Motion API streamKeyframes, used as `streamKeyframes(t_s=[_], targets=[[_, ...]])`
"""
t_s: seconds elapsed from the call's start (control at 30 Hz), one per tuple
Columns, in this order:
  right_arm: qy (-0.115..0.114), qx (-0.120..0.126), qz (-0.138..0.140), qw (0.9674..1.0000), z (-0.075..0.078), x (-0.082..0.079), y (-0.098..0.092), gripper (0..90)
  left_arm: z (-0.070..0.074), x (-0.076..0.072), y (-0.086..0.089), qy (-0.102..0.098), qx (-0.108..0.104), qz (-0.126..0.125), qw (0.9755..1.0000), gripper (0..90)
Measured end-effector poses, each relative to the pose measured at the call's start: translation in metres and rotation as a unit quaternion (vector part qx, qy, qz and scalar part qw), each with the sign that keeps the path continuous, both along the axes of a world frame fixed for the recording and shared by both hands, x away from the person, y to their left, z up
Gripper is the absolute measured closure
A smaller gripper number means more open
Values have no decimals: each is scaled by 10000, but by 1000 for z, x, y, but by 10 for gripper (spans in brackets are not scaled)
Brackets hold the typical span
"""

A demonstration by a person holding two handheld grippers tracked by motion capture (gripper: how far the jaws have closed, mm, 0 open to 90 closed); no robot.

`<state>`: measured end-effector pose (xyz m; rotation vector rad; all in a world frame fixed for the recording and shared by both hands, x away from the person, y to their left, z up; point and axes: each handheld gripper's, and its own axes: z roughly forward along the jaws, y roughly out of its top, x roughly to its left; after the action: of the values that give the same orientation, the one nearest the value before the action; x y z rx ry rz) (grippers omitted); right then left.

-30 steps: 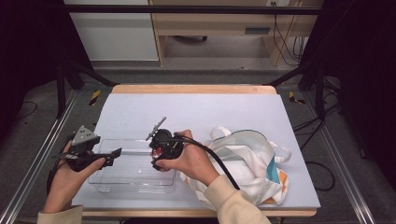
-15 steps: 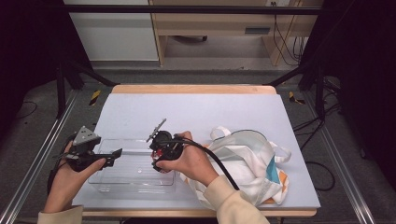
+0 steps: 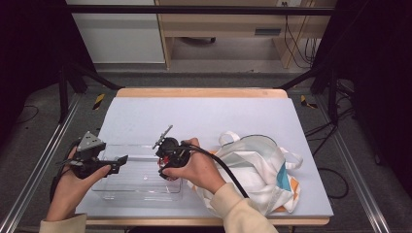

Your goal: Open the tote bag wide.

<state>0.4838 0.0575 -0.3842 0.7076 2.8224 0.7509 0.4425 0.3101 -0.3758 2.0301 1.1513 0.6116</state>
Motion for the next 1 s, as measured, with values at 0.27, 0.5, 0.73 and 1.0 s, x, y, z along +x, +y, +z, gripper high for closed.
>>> streamKeyframes(t_s=[0.27, 0.5, 0.73, 1.0], targets=[[16, -10, -24, 10000, -11, 0, 1, 258, 1, -1, 0, -7, -6, -23, 10000, 97], [44, -80, -28, 10000, -21, 1, 2, 258, 0, 0, 0, 6, -3, -33, 10000, 97], [34, -77, -24, 10000, -23, 0, 2, 258, 1, -1, -2, -6, 16, -80, 10000, 97], [52, -85, -59, 9999, -25, 0, 2, 258, 1, -1, 2, 4, -15, -52, 10000, 97]])
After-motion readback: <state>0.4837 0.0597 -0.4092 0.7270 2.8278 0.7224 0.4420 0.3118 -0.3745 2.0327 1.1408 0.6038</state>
